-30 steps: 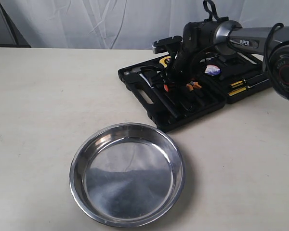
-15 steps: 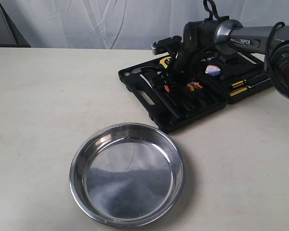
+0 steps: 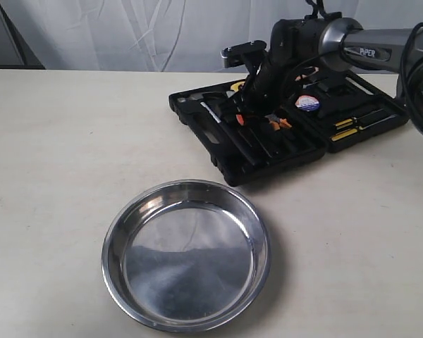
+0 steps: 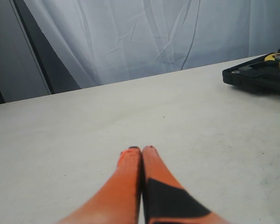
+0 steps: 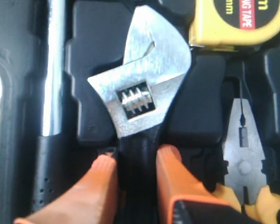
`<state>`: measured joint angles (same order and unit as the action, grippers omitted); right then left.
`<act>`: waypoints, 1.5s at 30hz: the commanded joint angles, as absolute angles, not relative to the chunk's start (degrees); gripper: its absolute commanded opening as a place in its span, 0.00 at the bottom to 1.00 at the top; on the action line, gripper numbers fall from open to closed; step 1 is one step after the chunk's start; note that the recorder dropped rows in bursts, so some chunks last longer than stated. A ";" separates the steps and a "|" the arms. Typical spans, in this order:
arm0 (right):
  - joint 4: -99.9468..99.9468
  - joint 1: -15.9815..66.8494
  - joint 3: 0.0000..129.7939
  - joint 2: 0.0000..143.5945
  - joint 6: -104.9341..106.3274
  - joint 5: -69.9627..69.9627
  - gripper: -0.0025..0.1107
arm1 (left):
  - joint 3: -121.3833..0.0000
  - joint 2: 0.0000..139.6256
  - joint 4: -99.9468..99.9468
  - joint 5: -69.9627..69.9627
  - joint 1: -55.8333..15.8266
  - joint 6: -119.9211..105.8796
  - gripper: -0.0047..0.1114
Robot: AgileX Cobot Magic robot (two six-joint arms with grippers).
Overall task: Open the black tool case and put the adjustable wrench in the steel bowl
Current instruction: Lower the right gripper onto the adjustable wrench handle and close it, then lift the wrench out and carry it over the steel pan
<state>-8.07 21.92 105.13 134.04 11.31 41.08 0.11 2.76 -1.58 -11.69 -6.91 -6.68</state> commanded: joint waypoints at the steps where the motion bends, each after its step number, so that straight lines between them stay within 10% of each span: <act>1: -8.44 21.77 105.43 131.60 11.84 39.21 0.01 | 0.00 2.37 -1.77 -11.13 -6.85 -6.46 0.04; 45: -14.47 43.43 66.02 105.92 12.64 32.16 0.01 | 0.00 2.37 -1.77 -11.13 -6.85 -6.46 0.04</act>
